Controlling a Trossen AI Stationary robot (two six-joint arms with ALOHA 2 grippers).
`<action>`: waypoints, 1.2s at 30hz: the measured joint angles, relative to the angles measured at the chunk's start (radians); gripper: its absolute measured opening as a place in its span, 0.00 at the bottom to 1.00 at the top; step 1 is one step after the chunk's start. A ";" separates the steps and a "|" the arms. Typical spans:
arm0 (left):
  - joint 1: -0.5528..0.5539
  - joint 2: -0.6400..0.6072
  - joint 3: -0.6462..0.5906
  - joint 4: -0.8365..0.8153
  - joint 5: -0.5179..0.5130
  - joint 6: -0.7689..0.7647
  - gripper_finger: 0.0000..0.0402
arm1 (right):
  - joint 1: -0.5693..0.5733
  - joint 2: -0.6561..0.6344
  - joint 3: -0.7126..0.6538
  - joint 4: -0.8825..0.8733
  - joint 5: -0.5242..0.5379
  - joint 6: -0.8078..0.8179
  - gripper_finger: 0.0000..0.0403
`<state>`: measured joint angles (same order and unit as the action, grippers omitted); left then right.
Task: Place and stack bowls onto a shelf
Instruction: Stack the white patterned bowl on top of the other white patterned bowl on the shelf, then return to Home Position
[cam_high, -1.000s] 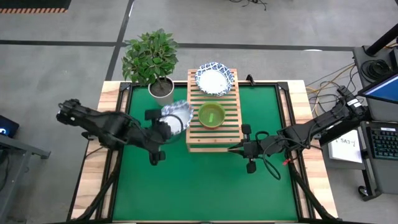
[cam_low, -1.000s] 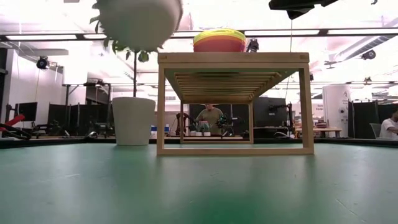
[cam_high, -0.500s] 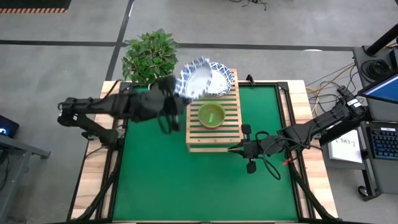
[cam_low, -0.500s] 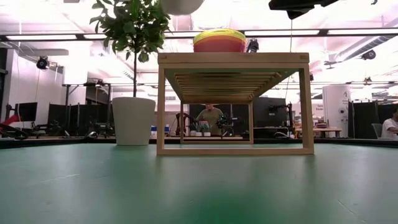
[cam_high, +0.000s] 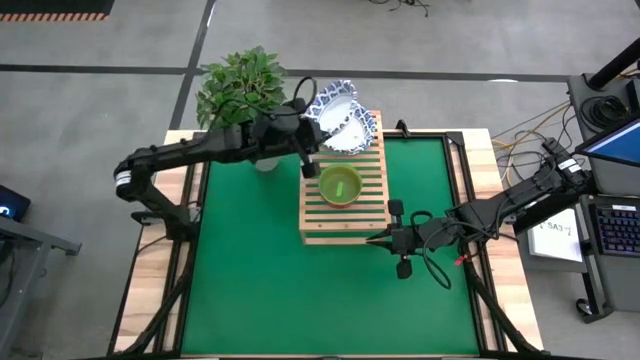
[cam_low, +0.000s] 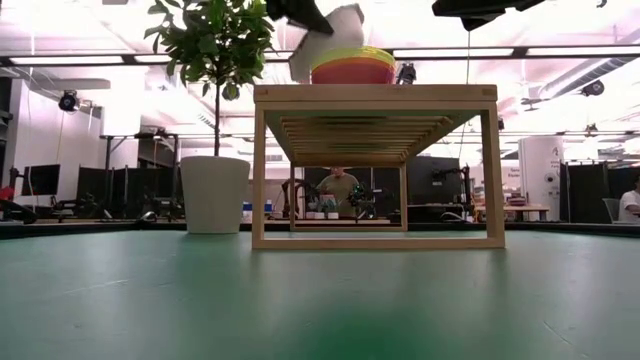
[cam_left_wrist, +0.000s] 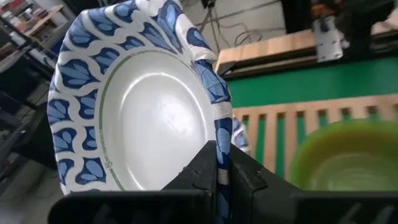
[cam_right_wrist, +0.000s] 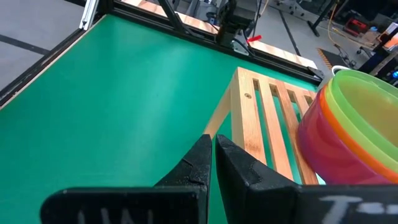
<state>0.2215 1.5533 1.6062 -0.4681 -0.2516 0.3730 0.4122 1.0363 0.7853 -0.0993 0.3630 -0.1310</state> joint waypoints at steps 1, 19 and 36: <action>0.007 0.009 0.000 0.003 0.000 0.004 0.00 | 0.000 0.000 0.000 0.000 0.000 0.000 0.03; 0.066 0.126 0.001 0.091 -0.002 0.015 0.15 | 0.000 0.000 -0.003 -0.001 0.000 -0.001 0.03; 0.018 0.074 0.002 -0.062 0.052 -0.089 0.33 | 0.000 0.000 -0.003 -0.004 0.000 -0.006 0.03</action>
<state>0.2392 1.6275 1.6085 -0.5305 -0.1998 0.2839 0.4122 1.0367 0.7818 -0.1033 0.3634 -0.1374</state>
